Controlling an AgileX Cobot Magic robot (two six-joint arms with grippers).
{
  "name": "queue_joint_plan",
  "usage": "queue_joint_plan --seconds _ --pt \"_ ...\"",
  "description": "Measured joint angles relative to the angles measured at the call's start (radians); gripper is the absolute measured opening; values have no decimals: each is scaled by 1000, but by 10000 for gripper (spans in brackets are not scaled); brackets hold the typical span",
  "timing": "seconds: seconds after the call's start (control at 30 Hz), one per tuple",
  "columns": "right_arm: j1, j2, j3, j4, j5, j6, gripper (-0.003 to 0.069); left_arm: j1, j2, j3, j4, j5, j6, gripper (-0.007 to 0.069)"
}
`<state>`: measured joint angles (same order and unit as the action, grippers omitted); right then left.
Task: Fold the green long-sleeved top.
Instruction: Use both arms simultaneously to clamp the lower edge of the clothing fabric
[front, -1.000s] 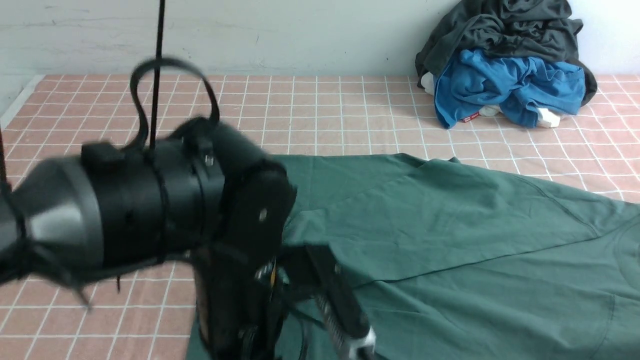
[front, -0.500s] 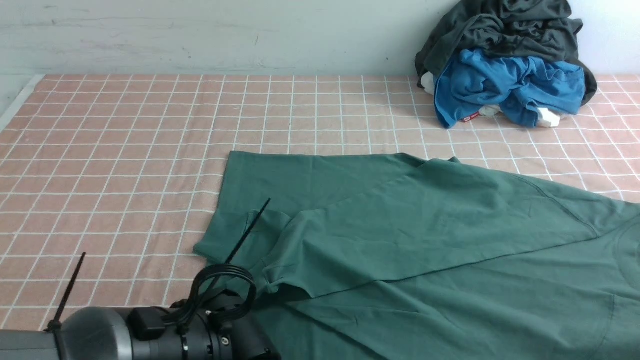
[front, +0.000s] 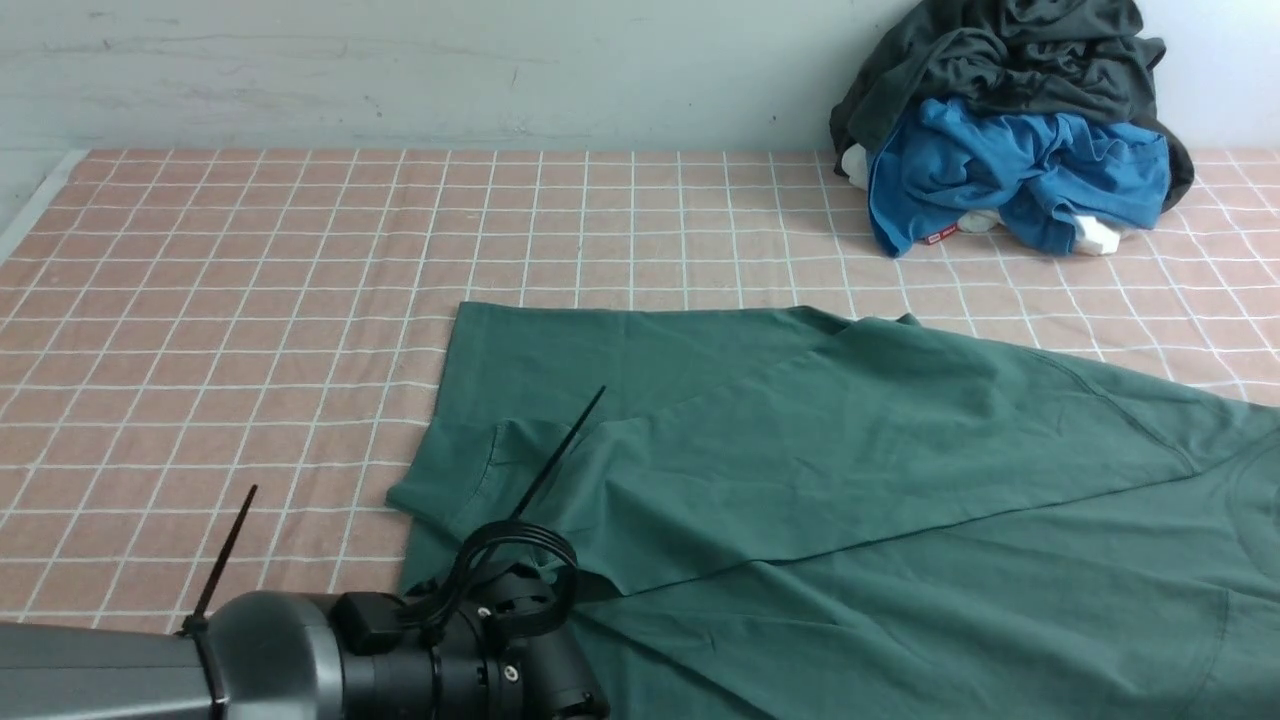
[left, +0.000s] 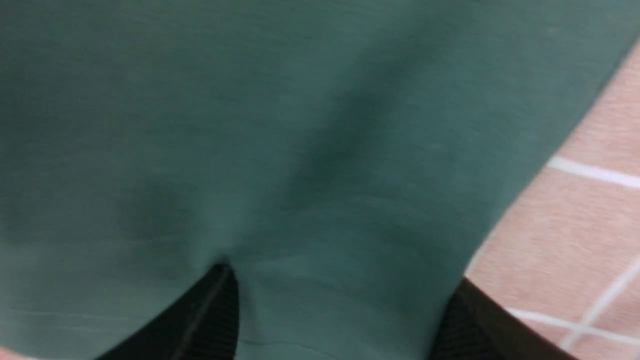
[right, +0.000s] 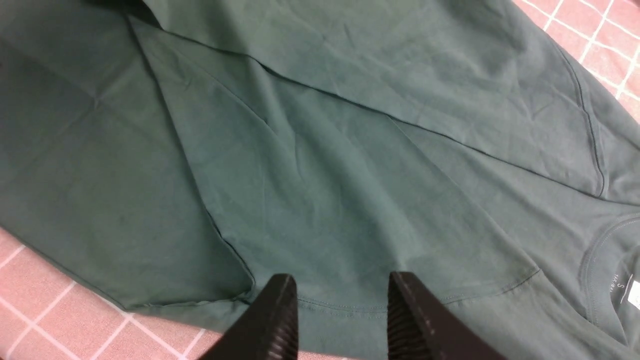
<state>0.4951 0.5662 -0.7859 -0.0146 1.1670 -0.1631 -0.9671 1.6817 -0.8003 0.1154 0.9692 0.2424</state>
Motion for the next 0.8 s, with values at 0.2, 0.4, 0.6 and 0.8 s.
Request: queue_joint_plan --seconds 0.2,0.4,0.6,0.8 --pt "0 0 0 0 0 0 249 12 -4 -1 32 0 -8 454" --pt "0 3 0 1 1 0 249 50 6 -1 -6 -15 -30 305" --pt "0 75 0 53 52 0 257 67 13 -7 -84 -1 -22 37" --pt "0 228 0 120 60 -16 349 67 -102 7 -84 65 -20 -3"
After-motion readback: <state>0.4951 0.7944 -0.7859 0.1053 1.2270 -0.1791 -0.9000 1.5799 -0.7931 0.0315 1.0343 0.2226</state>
